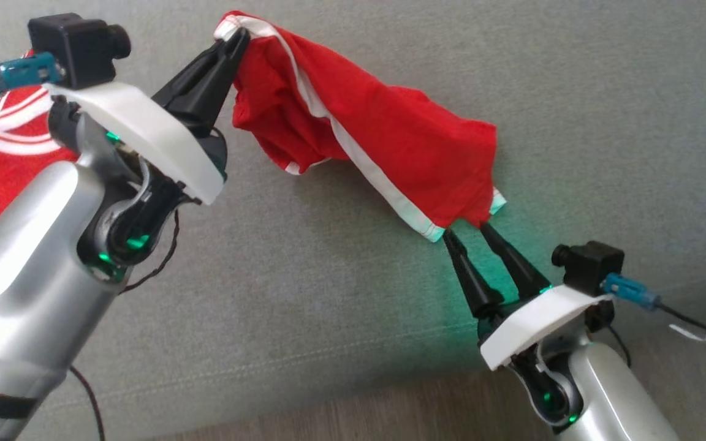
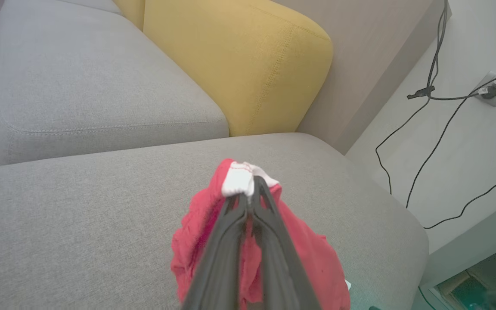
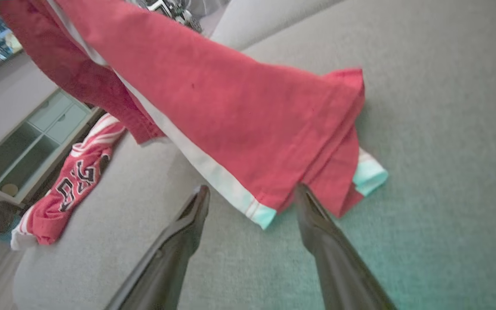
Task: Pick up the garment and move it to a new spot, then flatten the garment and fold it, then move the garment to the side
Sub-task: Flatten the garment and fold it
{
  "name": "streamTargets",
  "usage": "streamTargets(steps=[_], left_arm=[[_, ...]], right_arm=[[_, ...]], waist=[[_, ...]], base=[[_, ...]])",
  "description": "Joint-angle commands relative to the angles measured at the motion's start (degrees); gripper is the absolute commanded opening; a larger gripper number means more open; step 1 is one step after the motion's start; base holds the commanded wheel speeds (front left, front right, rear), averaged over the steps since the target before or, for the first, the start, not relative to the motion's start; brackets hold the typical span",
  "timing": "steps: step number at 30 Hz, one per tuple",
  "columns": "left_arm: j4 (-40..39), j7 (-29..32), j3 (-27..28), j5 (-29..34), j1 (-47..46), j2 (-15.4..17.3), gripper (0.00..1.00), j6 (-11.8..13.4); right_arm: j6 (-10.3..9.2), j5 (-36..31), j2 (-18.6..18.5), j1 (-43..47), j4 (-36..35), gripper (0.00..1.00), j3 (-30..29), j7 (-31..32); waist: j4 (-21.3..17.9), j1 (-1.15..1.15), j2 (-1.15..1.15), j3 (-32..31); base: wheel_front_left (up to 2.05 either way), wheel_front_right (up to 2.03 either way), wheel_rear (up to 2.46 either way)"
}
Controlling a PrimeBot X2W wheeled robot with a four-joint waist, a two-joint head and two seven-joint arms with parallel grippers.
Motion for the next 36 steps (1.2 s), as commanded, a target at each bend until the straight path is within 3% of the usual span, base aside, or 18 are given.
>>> streamTargets(steps=[1, 14, 16, 17, 18, 19, 23, 26, 30, 33, 36], left_arm=[[-1.4, 0.0, 3.2, -0.2, -3.4, 1.5, 0.0, 0.0], [0.7, -0.3, 2.3, 0.7, -6.1, 0.2, 0.0, -1.2], [1.0, -0.3, 2.2, 0.8, -6.2, 0.1, 0.0, -1.3], [1.1, -0.2, 2.1, 0.8, -6.3, 0.1, 0.0, -1.4], [1.3, -0.2, 2.0, 0.9, -6.4, 0.1, 0.0, -1.4], [1.4, -0.2, 2.0, 0.9, -6.5, 0.1, 0.0, -1.5], [2.2, -0.4, 2.0, 0.9, -6.5, 0.2, 0.0, -1.7], [2.8, -0.9, 2.3, 0.9, -6.2, 0.7, 0.0, -1.8], [2.3, -1.4, 3.2, 0.2, -5.7, 2.2, 0.0, -3.0], [0.9, -0.3, 3.9, -0.7, -6.1, 4.2, 0.0, -4.2], [0.3, 1.6, 4.4, -0.7, -8.5, 5.8, 0.0, -4.6]], right_arm=[[0.0, 0.3, 0.0, -0.6, -0.3, 1.0, 1.2, -0.1], [0.0, 10.2, 0.5, -8.6, 17.3, 0.99, 8.5, -6.5], [0.0, 11.5, 0.5, -10.0, 19.5, 0.74, 10.1, -7.4], [0.0, 12.2, 0.5, -10.5, 20.4, 0.51, 10.8, -7.8], [0.0, 12.8, 0.5, -11.0, 21.0, 0.11, 11.6, -8.1], [0.0, 13.3, 0.5, -11.4, 21.6, 0.0, 12.4, -8.4], [0.0, 13.8, 0.0, -12.1, 22.4, 0.0, 13.6, -10.1], [0.0, 14.9, -1.0, -11.6, 18.5, 0.0, 11.9, -11.2], [0.0, 18.4, -3.9, -11.4, 7.2, 0.0, 5.5, -11.4], [0.0, 21.7, -5.6, -14.3, 0.0, 0.0, -0.3, -6.8], [0.0, 23.5, -6.2, -21.1, -2.2, 0.0, -7.4, -0.5]], waist=[[0.7, 0.0, 0.0, 0.9], [2.8, 0.0, 0.0, 3.6], [3.0, 0.0, 0.0, 3.8], [3.1, 0.0, 0.0, 3.8], [3.2, 0.0, 0.0, 3.9], [3.3, 0.0, 0.0, 3.9], [3.1, 0.0, 0.0, 3.5], [2.6, 0.0, 0.0, 2.4], [0.9, 0.0, 0.0, 0.3], [-0.9, 0.0, 0.0, -0.9], [-1.9, 0.0, 0.0, -1.0]], base=[[0.0, 0.0, 0.0], [0.0, 0.0, 0.0], [0.0, 0.0, 0.0], [0.0, 0.0, 0.0], [0.0, 0.0, 0.0], [0.0, 0.0, 0.0], [0.0, 0.0, 0.0], [0.0, 0.0, 0.0], [0.0, 0.0, 0.0], [0.0, 0.0, 0.0], [0.0, 0.0, 0.0]])
